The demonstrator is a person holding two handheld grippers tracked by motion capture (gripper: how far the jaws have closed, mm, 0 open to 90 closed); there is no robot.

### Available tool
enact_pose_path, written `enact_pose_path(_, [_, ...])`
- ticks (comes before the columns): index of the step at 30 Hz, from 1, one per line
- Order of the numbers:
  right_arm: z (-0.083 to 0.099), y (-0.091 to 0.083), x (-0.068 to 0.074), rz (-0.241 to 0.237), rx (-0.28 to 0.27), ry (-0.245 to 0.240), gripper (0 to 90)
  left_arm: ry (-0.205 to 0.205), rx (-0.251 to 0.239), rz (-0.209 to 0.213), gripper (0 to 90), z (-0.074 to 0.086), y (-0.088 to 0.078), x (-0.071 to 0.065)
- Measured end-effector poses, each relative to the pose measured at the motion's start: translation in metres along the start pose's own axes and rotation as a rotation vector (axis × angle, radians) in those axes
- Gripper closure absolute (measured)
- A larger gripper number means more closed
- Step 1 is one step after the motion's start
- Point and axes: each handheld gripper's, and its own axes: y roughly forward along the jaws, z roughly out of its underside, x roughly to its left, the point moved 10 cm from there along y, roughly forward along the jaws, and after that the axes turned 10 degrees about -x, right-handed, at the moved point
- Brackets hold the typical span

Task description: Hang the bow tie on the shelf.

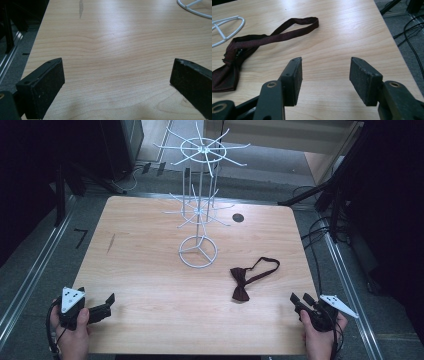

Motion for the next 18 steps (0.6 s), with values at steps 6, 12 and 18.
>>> enact_pose_path(6, [-0.001,0.0,0.005,-0.005,0.006,-0.002,45.9,-0.003,-0.001,-0.001,0.1,0.0,0.0,0.0])
enact_pose_path(12, [-0.001,0.001,0.007,-0.009,0.012,-0.007,46.0,0.001,-0.001,-0.003,0.1,0.0,0.0,0.0])
enact_pose_path(18, [-0.006,0.005,0.014,-0.017,0.029,-0.027,45.9,0.004,0.0,-0.005,0.1,0.0,0.0,0.0])
